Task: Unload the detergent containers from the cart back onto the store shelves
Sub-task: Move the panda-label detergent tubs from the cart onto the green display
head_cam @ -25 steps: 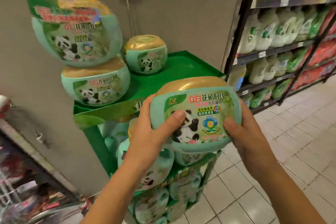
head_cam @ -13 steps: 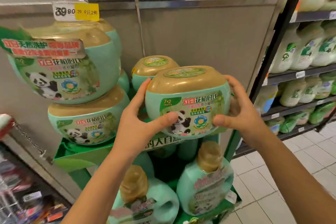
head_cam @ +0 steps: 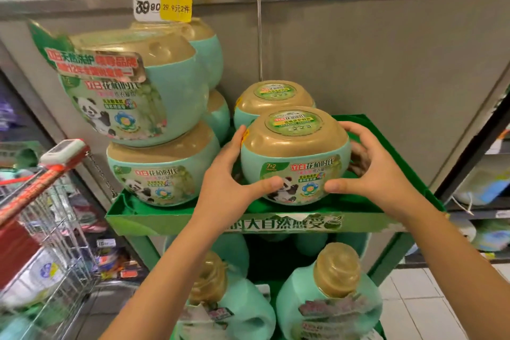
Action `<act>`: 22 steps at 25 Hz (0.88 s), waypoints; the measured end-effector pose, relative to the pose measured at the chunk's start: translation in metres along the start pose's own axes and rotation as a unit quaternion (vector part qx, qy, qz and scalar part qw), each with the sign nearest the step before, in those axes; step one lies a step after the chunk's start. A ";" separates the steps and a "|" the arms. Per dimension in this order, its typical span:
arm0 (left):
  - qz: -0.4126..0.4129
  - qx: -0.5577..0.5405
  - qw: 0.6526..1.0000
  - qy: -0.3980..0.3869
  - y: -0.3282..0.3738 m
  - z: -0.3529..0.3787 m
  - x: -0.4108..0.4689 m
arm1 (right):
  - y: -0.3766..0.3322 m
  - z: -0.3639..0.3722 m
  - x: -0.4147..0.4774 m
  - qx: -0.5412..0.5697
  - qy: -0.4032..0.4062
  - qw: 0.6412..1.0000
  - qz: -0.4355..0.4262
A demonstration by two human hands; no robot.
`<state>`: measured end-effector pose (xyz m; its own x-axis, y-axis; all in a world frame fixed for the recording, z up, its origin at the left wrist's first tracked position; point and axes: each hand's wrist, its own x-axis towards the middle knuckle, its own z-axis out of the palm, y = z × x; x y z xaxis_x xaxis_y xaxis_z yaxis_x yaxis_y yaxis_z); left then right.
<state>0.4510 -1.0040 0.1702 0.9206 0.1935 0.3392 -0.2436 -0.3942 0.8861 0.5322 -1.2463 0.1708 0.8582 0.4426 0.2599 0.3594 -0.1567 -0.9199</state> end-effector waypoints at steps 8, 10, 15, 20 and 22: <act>0.043 0.109 0.986 0.121 0.003 0.016 -0.023 | 0.006 0.000 -0.003 -0.025 0.012 0.999 -0.022; 0.045 0.122 0.975 0.180 0.002 0.018 -0.033 | 0.003 0.004 -0.003 -0.033 0.012 0.999 -0.029; 0.049 0.163 0.957 0.236 0.002 0.014 -0.043 | -0.003 0.017 -0.002 -0.066 0.020 0.997 -0.034; 0.042 0.176 0.947 0.265 0.000 0.013 -0.046 | -0.010 0.030 -0.002 -0.104 0.041 0.993 -0.039; 0.047 0.168 0.947 0.269 -0.002 0.011 -0.046 | -0.012 0.034 -0.001 -0.116 0.046 0.991 -0.036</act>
<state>0.4123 -1.0226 0.1494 0.5895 0.5371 0.6034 -0.1224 -0.6790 0.7239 0.5148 -1.2148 0.1716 0.8534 0.3788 0.3582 0.4865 -0.3318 -0.8082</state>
